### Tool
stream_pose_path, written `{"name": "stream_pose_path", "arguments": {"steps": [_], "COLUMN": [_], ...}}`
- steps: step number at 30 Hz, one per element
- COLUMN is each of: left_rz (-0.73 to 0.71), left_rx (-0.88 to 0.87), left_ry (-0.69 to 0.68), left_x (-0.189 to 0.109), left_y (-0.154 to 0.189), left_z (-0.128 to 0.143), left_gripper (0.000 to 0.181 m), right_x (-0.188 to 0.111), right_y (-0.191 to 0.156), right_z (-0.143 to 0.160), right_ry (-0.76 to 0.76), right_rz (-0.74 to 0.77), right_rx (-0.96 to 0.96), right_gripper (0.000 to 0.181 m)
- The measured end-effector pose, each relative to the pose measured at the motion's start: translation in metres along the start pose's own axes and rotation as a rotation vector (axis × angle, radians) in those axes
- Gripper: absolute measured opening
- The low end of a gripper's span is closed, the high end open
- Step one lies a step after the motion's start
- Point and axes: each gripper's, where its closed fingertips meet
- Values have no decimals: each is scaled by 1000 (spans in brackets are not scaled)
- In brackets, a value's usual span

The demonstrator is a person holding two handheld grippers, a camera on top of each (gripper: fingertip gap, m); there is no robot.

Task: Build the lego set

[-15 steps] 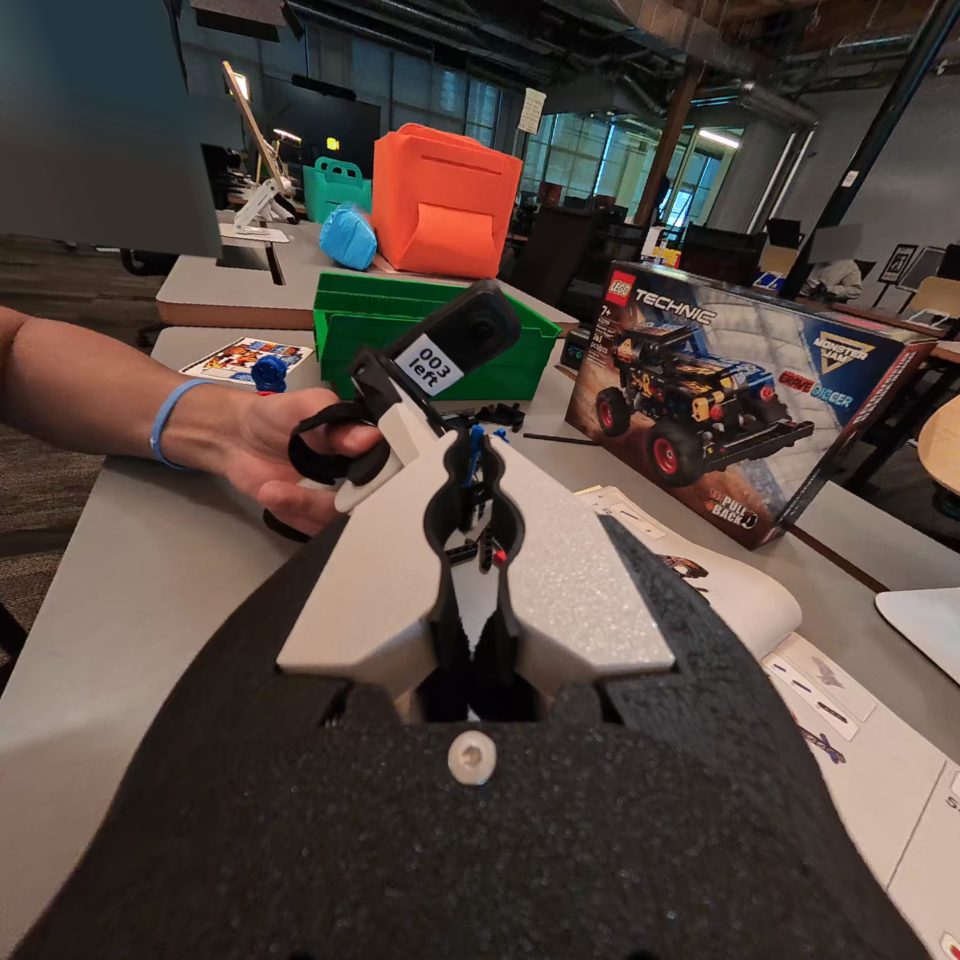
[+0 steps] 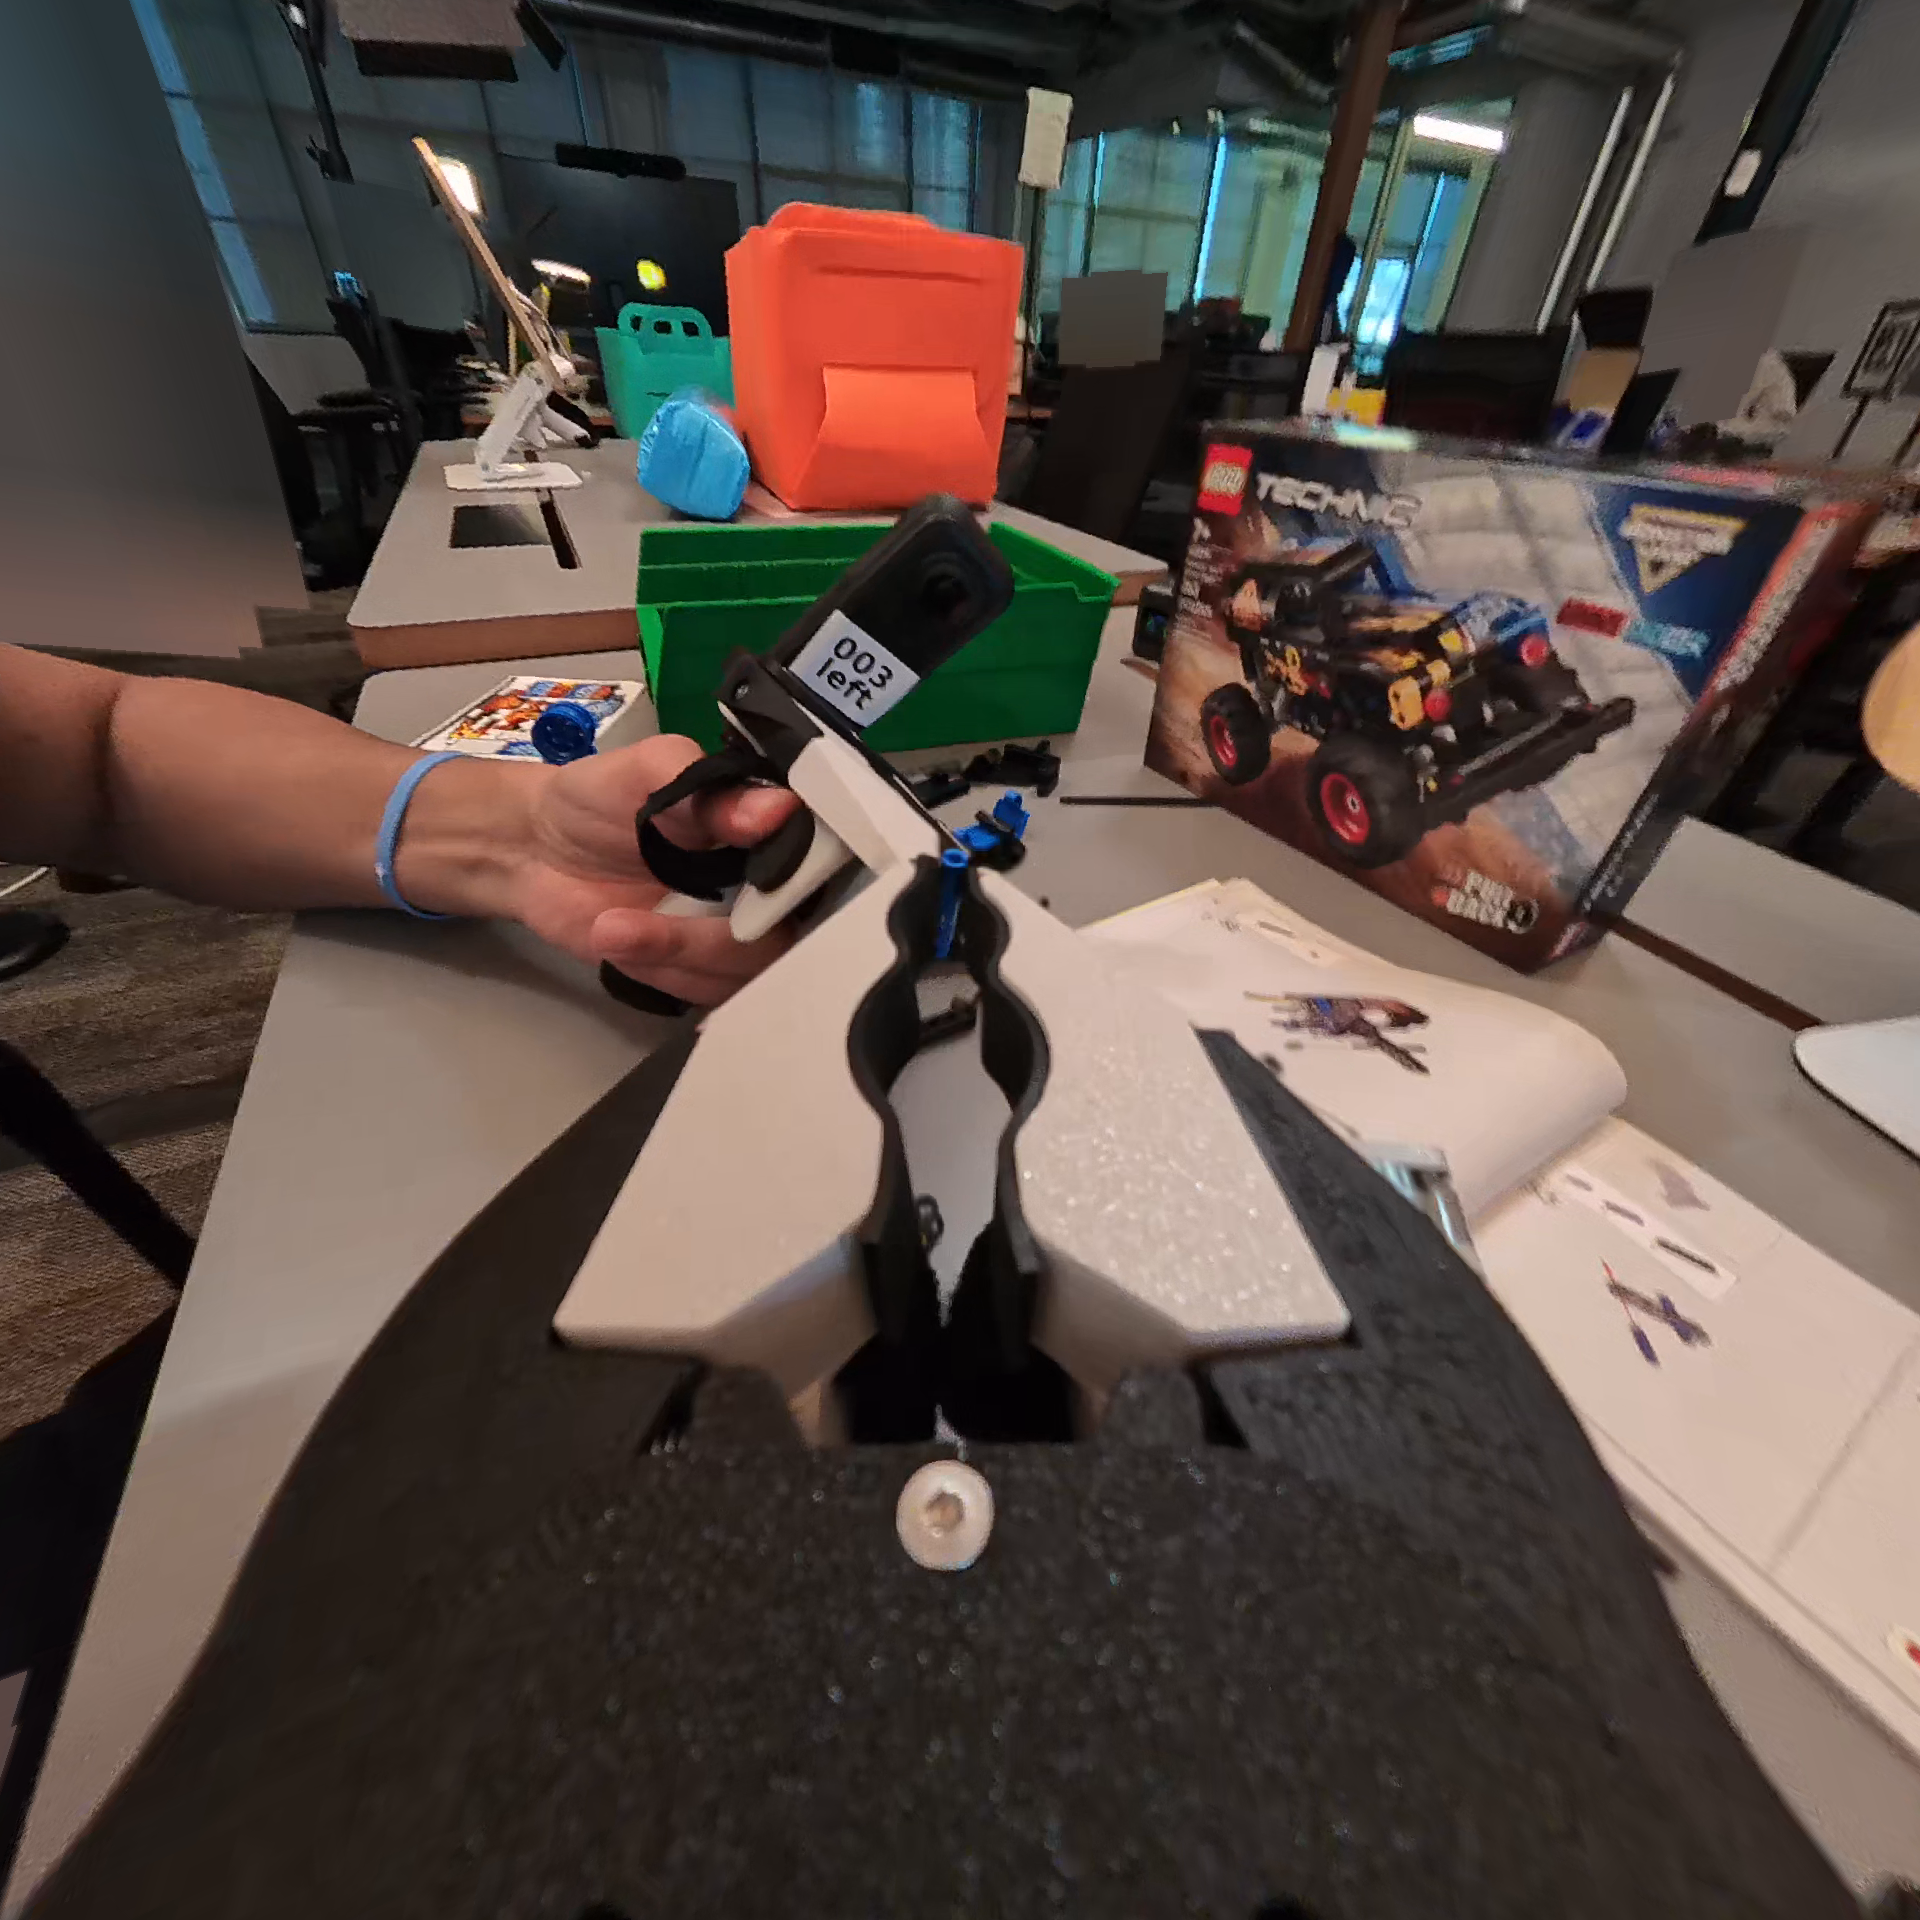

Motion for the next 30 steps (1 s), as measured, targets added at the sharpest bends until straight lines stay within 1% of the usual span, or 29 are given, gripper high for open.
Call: {"name": "stream_pose_path", "arguments": {"steps": [3, 6, 7, 9, 11, 12, 15, 16, 19, 24, 30], "left_rz": [-78, -147, -171, -204, -220, -220, -210, -209, -203, -207, -215], "left_rx": [63, 136, 164, 216, 243, 248, 246, 247, 245, 270, 272], "left_ry": [-30, -57, -65, -73, -73, -67, -70, -72, -83, -112, -108], "left_x": [0, 1, 1, 1, 1, 1, 1, 2, 4, 8, 6], "left_y": [-8, -12, -13, -13, -12, -11, -9, -9, -9, -8, -10], "left_z": [3, 5, 5, 5, 4, 3, 4, 5, 8, 13, 12], "left_gripper": [0, 1, 1, 1, 1, 1, 1, 1, 1, 1, 1], "right_x": [-23, -55, -66, -85, -110, -121, -143, -149, -169, -180, -187], "right_y": [12, 17, 14, 3, -1, -5, -23, -27, -33, -31, -28], "right_z": [18, 60, 73, 98, 117, 120, 131, 130, 140, 159, 162], "right_ry": [-127, -308, -336, -356, -398, -386, -369, -340, -343, -347, -351], "right_rz": [55, 135, 175, 279, 454, 516, 619, 655, 767, 805, 820], "right_rx": [0, 93, 143, 240, 257, 257, 313, 301, 252, 318, 320], "right_gripper": [3, 3, 3, 3, 3, 3, 3, 3, 3, 3, 3]}}
Point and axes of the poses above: each gripper's, where its closed fingertips meet, x out along the fingers, z out of its underside, y = z × x across the jaws, and after that the axes turned 7 degrees about -y, right-handed
